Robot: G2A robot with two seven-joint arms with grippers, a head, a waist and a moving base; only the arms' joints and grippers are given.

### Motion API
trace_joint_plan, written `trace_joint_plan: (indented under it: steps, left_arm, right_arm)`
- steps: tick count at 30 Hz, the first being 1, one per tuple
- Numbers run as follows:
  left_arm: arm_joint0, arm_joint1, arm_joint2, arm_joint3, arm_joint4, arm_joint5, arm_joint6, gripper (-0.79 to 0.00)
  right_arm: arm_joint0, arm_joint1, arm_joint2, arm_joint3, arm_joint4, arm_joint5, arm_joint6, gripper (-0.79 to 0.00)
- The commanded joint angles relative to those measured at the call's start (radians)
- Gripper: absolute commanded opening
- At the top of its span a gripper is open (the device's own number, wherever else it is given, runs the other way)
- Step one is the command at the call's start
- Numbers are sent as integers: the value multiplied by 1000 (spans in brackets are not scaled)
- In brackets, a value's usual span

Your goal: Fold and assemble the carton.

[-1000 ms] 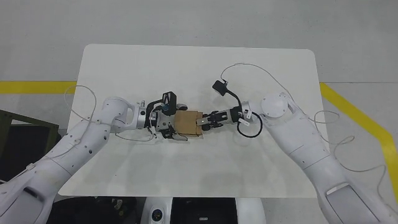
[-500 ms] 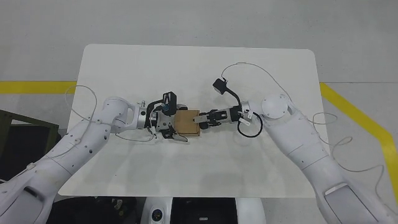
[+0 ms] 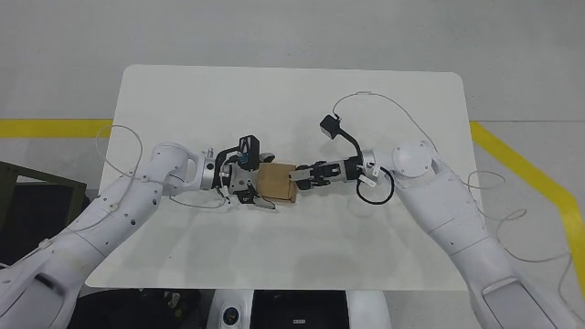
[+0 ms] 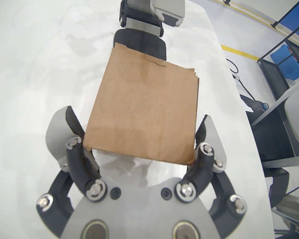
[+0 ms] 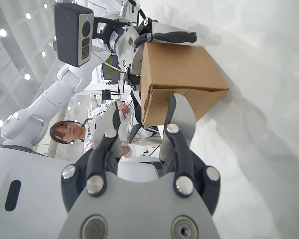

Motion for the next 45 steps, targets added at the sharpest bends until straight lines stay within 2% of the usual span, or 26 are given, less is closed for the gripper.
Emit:
trace_joint_plan:
  steps: [1, 16, 34, 40, 45]
  left_arm:
    - [0, 0, 0, 0, 1, 0, 0, 0]
    - [1, -1, -6, 1, 4, 0, -4, 0]
    - [5, -2, -13, 0, 1, 0, -7, 0]
    - [5, 5, -34, 17, -32, 0, 1, 0]
    - [6, 24, -61, 3, -81, 0, -14, 0]
  right_arm:
    - [-5, 1, -4, -10, -1, 14, 10, -434]
    - [-59, 27, 37, -98, -34, 80, 31, -434]
    - [-12, -1, -40, -51, 9, 48, 21, -431]
    - [-24, 13, 3, -67, 6, 38, 21, -422]
    - [-55, 32, 57, -92, -20, -6, 3, -422]
